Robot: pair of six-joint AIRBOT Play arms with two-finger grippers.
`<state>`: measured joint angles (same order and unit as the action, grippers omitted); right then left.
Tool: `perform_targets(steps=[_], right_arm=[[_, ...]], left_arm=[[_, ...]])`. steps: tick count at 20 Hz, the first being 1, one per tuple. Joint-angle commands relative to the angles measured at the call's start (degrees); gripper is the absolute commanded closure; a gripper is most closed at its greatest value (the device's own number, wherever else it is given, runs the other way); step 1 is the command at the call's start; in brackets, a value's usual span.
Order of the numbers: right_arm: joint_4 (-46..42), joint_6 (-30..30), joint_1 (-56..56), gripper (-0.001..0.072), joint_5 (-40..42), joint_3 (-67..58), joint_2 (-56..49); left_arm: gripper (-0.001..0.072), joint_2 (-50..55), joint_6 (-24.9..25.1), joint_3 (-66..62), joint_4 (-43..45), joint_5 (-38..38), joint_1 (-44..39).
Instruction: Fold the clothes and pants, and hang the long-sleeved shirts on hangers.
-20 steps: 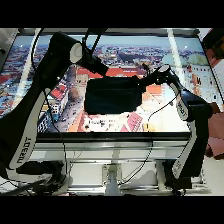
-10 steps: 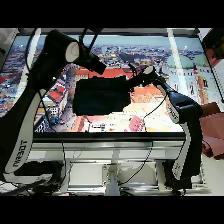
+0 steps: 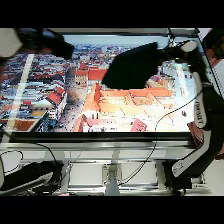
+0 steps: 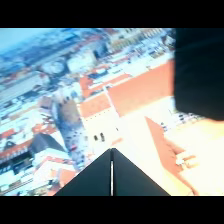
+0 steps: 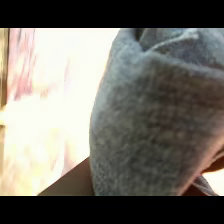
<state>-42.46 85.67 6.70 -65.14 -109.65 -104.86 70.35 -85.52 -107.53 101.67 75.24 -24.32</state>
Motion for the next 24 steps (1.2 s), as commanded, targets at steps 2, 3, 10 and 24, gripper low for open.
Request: perform_targets(steps=[2,3,10,24], right_arm=[[-13.1,9.7,14.7,0.0670,-7.0,-0.3,9.2],[-16.5,11.4,18.4,0.0670,-9.7,-0.3,10.9],[-37.6,13.6,38.4,0.0670,-27.6,0.1,18.6],[-63.4,12.3,57.5,0.0232,-36.5,20.4,23.1]], left_arm=[[0.0686,-8.0,0.0,0.0,0.4,2.9,5.8],[0.0686,-9.6,0.1,0.0,0.4,2.9,7.2],[0.0686,-14.0,0.1,0.1,0.3,3.1,13.0],[0.0685,-13.3,0.0,0.1,0.3,3.5,13.0]])
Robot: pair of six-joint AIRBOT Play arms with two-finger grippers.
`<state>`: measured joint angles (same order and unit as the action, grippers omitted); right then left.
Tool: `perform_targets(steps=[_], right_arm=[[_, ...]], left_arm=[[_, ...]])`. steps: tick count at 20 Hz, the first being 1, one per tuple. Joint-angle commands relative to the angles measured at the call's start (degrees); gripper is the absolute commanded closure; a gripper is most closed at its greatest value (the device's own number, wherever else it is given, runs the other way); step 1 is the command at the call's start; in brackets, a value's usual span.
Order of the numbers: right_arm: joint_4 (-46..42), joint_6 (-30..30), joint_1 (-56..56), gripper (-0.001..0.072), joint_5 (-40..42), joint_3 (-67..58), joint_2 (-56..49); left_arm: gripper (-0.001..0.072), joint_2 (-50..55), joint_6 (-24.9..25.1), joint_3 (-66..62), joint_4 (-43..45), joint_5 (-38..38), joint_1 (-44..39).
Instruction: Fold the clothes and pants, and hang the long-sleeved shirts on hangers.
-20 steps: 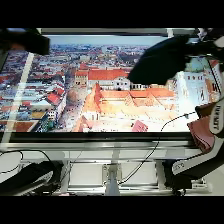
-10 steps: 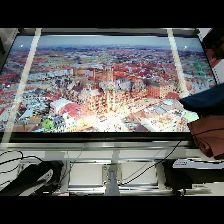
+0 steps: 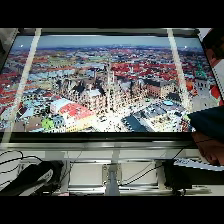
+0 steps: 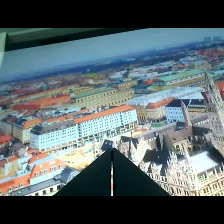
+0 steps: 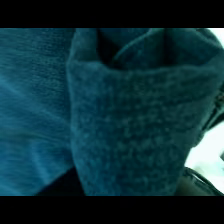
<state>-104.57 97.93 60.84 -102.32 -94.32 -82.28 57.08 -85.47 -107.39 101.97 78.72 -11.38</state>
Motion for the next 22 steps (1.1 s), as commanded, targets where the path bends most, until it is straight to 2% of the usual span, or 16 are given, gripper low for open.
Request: perform_targets(steps=[1,2,5,6,7,10,11,13,17,20,22], right_arm=[[0.0,0.0,4.1,0.0010,0.7,6.2,0.5],[1.7,0.0,4.5,0.0038,1.0,6.7,0.5],[12.2,0.2,4.5,0.0053,3.9,6.7,0.6],[17.3,0.2,4.5,0.0152,5.1,6.7,0.6],[23.7,-0.1,4.3,0.0289,6.6,6.7,0.6],[48.1,-10.1,1.8,0.0606,9.5,6.6,1.2],[55.5,-13.4,-0.2,0.0669,10.0,6.3,1.7],[61.5,-15.6,-6.0,0.0669,11.0,5.0,3.1],[57.2,-16.4,-24.2,0.0670,10.8,0.9,6.1],[42.0,-16.4,-41.0,0.0670,9.6,0.7,9.5],[26.0,-15.9,-50.2,0.0670,9.0,0.7,10.7]], left_arm=[[0.0686,0.0,0.0,0.0,0.0,0.0,0.1],[0.0686,0.0,0.0,0.0,0.0,0.0,0.1],[0.0686,0.0,0.0,0.0,0.0,0.0,0.1],[0.0686,0.0,0.0,0.0,0.0,0.0,0.1],[0.0686,0.0,0.0,0.0,0.0,0.0,0.1],[0.0686,0.0,0.0,0.0,0.0,0.0,0.1],[0.0686,0.0,0.0,0.0,0.0,0.0,0.1],[0.0685,0.0,0.0,0.0,0.0,0.0,0.1],[0.0686,0.0,0.0,0.0,0.0,0.0,0.1],[0.0686,0.0,0.0,0.0,0.0,0.0,0.1],[0.0686,0.0,0.0,0.0,0.0,0.0,0.1]])
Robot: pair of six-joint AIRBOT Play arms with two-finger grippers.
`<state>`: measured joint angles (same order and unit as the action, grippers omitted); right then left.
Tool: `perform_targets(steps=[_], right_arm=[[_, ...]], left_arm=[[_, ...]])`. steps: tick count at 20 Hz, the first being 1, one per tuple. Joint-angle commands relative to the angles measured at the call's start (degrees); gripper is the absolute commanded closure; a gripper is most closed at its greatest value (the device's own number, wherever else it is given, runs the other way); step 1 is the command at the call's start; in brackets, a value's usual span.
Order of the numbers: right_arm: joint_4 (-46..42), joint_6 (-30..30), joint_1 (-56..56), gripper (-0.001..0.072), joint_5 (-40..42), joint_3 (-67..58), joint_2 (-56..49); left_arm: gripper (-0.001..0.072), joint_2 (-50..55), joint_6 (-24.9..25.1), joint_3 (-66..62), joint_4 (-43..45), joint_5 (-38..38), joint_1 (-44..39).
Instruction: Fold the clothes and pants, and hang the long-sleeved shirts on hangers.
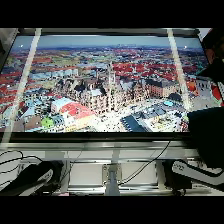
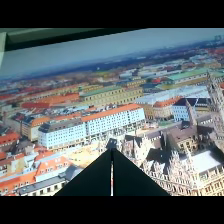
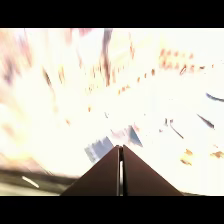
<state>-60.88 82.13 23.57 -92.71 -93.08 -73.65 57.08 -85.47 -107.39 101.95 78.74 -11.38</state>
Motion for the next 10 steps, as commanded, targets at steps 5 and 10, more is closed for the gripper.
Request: perform_targets(steps=[5,10], right_arm=[[-34.9,10.0,-15.5,0.0669,0.1,-0.5,2.3],[-33.5,10.6,-15.4,0.0668,7.4,-0.5,2.3]], left_arm=[[0.0686,0.0,0.0,0.0,0.0,0.0,0.1],[0.0685,0.0,0.0,0.0,0.0,0.0,0.1]])
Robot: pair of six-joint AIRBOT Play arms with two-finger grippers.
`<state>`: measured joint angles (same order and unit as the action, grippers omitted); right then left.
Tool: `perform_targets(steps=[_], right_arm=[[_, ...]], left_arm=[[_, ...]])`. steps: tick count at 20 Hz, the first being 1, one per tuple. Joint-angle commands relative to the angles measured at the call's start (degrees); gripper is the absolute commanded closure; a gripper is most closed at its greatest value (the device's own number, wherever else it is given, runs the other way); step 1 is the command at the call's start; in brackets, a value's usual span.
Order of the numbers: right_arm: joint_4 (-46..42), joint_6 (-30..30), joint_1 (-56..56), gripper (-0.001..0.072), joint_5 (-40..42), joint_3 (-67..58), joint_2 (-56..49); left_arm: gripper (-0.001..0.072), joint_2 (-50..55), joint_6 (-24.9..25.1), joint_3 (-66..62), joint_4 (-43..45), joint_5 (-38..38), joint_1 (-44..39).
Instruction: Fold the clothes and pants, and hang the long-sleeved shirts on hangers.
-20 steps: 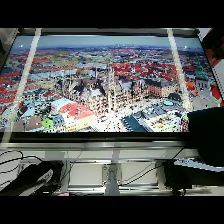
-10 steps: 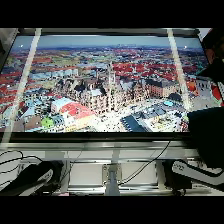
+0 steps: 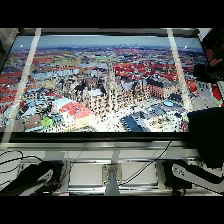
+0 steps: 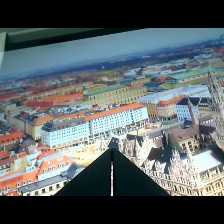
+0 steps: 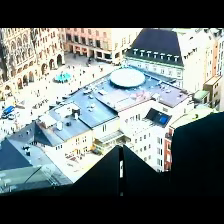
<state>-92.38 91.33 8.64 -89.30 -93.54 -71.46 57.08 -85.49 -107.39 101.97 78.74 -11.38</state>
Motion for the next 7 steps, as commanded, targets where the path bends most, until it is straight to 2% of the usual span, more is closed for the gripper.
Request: perform_targets(steps=[1,7], right_arm=[[-2.0,1.4,-0.5,0.0669,4.5,0.0,0.1],[-2.0,1.4,-0.5,0.0669,5.0,0.0,0.1]], left_arm=[[0.0686,0.0,0.0,0.0,0.0,0.0,0.1],[0.0686,0.0,0.0,0.0,0.0,0.0,0.1]])
